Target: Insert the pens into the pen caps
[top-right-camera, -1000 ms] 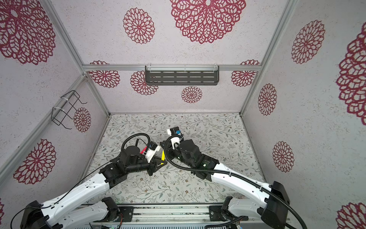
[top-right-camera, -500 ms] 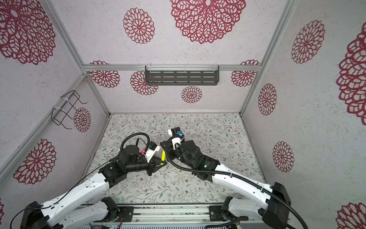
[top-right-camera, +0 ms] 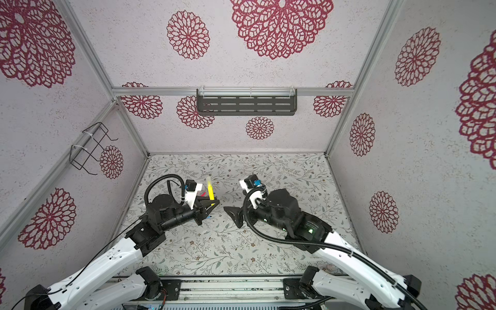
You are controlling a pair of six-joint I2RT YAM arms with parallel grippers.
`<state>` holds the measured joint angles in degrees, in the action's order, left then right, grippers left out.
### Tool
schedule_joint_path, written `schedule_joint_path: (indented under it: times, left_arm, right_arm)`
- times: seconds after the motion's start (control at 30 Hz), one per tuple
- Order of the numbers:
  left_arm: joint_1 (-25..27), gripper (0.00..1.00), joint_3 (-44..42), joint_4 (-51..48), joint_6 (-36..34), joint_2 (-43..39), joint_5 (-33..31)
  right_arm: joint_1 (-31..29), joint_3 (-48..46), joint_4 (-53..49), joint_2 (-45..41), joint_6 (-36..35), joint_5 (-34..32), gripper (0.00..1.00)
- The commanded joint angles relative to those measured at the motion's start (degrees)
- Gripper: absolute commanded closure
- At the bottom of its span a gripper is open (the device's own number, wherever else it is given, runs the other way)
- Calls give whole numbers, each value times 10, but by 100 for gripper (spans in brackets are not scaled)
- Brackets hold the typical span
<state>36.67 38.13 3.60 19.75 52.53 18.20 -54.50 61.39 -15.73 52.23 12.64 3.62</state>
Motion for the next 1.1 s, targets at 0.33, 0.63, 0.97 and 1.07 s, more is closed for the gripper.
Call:
schedule_joint_path:
  times: [0.33, 0.63, 0.97, 1.07]
  left_arm:
    - [6, 100, -1, 31, 19, 8, 6]
    - [29, 100, -9, 40, 23, 2, -9]
    - [36, 100, -17, 43, 27, -9, -16]
    - [38, 100, -16, 44, 26, -9, -16]
  right_arm:
    - [18, 39, 32, 7, -14, 48, 6]
    - [33, 102, 43, 129, -15, 116, 32]
    - [44, 109, 78, 168, 3, 160, 44]
    - [44, 109, 87, 175, 8, 169, 47]
